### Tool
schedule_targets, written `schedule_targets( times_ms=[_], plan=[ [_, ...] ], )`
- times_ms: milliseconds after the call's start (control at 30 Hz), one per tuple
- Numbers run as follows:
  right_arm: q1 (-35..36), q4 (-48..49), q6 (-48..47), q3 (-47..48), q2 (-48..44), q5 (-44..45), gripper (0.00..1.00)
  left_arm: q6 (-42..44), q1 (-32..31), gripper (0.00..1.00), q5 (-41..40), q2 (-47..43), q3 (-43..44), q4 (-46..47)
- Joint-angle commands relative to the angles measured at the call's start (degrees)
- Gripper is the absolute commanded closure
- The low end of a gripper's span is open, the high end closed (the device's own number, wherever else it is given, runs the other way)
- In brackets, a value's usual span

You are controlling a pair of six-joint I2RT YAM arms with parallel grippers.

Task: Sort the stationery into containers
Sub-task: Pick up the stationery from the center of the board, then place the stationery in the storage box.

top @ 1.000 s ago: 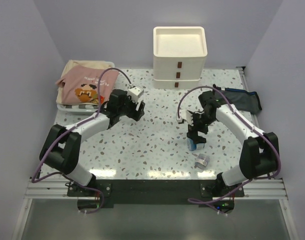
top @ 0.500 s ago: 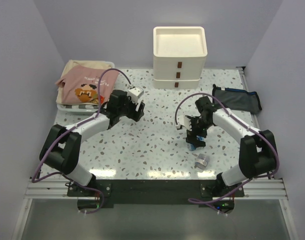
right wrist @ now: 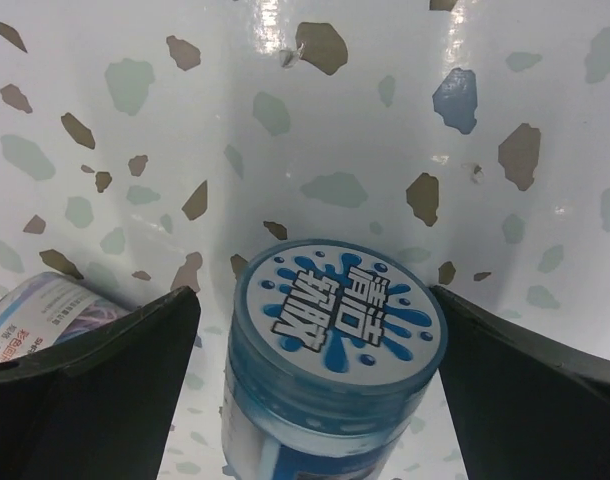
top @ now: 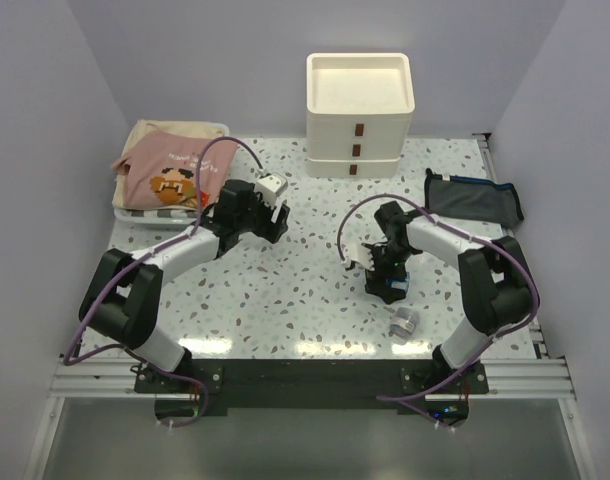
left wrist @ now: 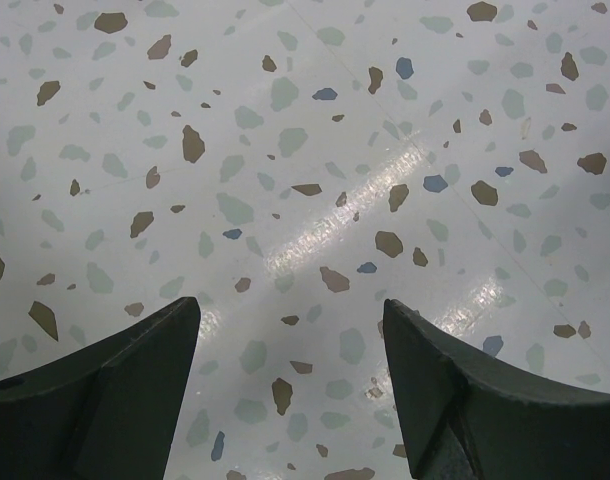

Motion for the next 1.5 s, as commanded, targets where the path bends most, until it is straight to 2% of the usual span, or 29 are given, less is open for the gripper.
schedule_targets(
  times_ms=[0,33,67,133,167,300,400,467,533,700,767,800,833,900,933,1000,1133,1467],
  plan=[
    [0.08,-0.52,2.14,0.56,1.02,1.06,0.07,0.76,-0.07,0.21,-0.17,-0.41,0.77,2.67],
    [0.08,-0.79,3.45,0.56,1.28,0.54,0.13,0.67,0.01,0.21,-0.08,-0.41,0.85,2.76],
    [0.08,-0.7,4.24,0.56,1.55,0.09,0.27,0.58,-0.07,0.21,0.01,-0.15,0.85,2.85],
    [0.17,-1.14,6.61,1.25,1.9,-1.22,0.41,0.67,-0.07,0.21,0.1,-0.06,1.2,2.68],
    [0.08,-1.14,7.58,1.52,1.73,-1.66,0.57,0.67,-0.07,0.21,0.1,0.02,1.29,2.67],
    [0.17,-2.19,10.4,4.59,-1.08,-3.25,0.79,1.02,-0.07,0.21,-0.17,0.11,2.08,2.32],
    [-0.09,-5.17,12.24,12.66,-3.28,-4.74,0.86,1.28,-0.07,0.21,-0.25,0.38,2.7,2.15],
    [-0.71,-6.67,14.79,21.71,-3.72,-7.28,0.9,1.28,-0.07,0.21,-0.08,0.73,3.4,2.06],
    [-2.11,-4.15,20.21,30.12,-3.38,-8.78,1.0,1.02,-0.07,0.22,0.01,1.08,4.36,2.06],
    [-5.8,11.04,36.39,40.45,-2.41,-10.81,1.0,1.19,-0.07,0.22,0.1,2.48,6.65,2.24],
    [-6.77,23.34,45.79,41.25,-2.84,-9.93,1.0,1.2,-0.07,0.22,0.1,2.92,7.18,2.06],
    [-7.21,27.99,51.31,40.81,-3.11,-7.32,1.0,1.28,-0.07,0.22,0.1,2.93,7.7,1.97],
    [-7.47,37.79,53.8,39.33,-3.89,-5.55,1.0,1.2,-0.07,0.22,0.1,3.19,7.88,1.97],
    [-7.65,47.42,58.02,37.57,-4.17,-0.12,1.0,1.2,-0.07,0.22,0.19,3.36,8.06,2.15],
    [-7.65,55.21,61.09,37.04,-3.38,1.13,1.0,1.2,-0.07,0.22,0.19,3.54,8.06,2.23],
    [-7.65,61.05,63.39,38.43,-1.54,4.38,1.0,1.11,-0.07,0.22,0.19,3.54,7.71,2.32],
    [-7.74,67.84,64.9,43.53,4.44,14.82,1.0,1.2,-0.07,0.22,0.27,3.1,6.92,2.41],
    [-10.11,75.58,64.63,58.38,22.98,26.63,1.0,0.58,-0.16,0.23,0.71,4.15,6.56,1.97]
  ],
)
